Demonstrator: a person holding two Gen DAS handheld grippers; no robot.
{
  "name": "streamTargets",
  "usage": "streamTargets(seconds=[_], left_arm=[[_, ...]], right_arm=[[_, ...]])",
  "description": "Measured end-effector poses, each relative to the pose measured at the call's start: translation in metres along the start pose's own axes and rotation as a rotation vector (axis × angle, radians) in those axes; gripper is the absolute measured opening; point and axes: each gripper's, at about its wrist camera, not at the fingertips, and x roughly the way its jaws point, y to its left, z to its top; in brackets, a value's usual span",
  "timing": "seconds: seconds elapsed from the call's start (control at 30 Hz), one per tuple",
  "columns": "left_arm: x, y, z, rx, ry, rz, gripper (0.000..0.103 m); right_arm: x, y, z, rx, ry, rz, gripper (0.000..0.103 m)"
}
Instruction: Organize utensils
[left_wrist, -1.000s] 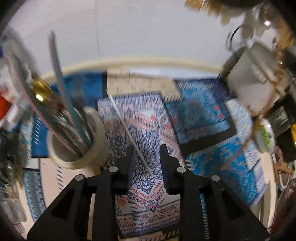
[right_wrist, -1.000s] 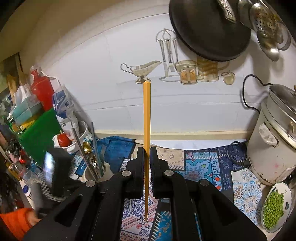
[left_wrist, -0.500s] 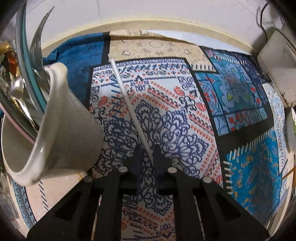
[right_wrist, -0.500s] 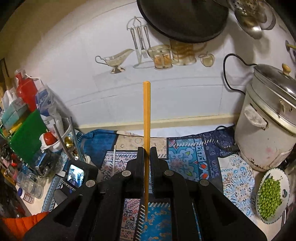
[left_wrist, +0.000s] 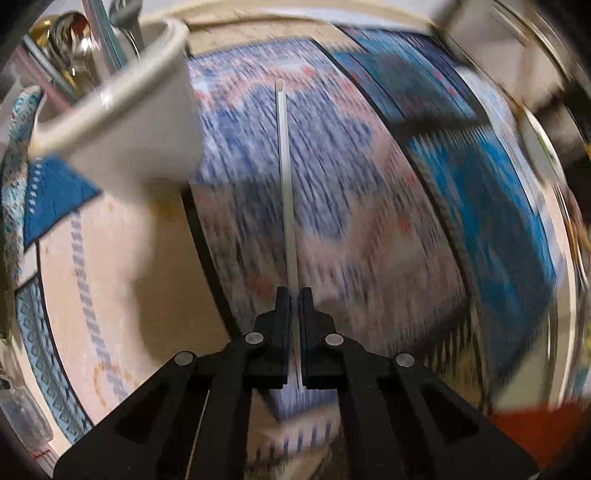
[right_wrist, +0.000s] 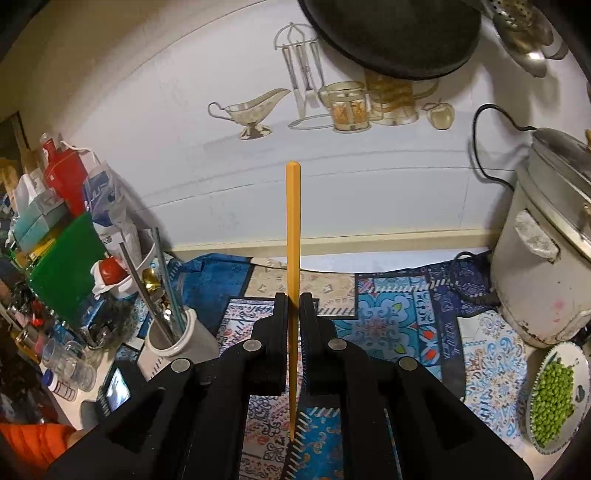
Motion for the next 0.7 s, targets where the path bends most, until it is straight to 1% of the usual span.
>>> streamTargets(seconds=[0.07, 0.17, 0.23, 0.3, 0.4, 0.53, 0.6, 0.7], left_arm=[[-0.002, -0.002, -0.008, 0.025, 0.024, 0.000, 0.003], [-0.003, -0.004, -0.004, 0.020, 0.016, 0.012, 0.005], [-0.001, -0.003, 0.008, -0.003, 0.001, 0.015, 0.008], [0.001, -0.002, 0.025, -0.023, -0.014, 0.016, 0.008], [0.006, -0.001, 0.048, -0.029, -0.034, 0.036, 0.009], [0.012, 0.000, 0.077, -0.050, -0.047, 0.031, 0.009], [0.014, -0.001, 0.086, -0.050, -0.050, 0.040, 0.008], [0.019, -0.010, 0.095, -0.024, -0.048, 0.073, 0.008]], right_arm=[[0.002, 0.002, 0.000, -0.001, 0.003, 0.009, 0.006], [0.006, 0.003, -0.001, 0.000, 0.009, 0.017, 0.006], [0.007, 0.002, -0.001, 0.005, 0.011, 0.017, 0.006], [0.007, 0.001, -0.002, 0.006, 0.012, 0.012, 0.006], [0.006, -0.002, -0.002, 0.014, 0.017, 0.001, 0.006], [0.004, -0.009, -0.003, 0.028, 0.019, -0.020, 0.006], [0.002, -0.013, -0.003, 0.036, 0.018, -0.028, 0.006], [0.000, -0.018, -0.003, 0.049, 0.014, -0.039, 0.006]])
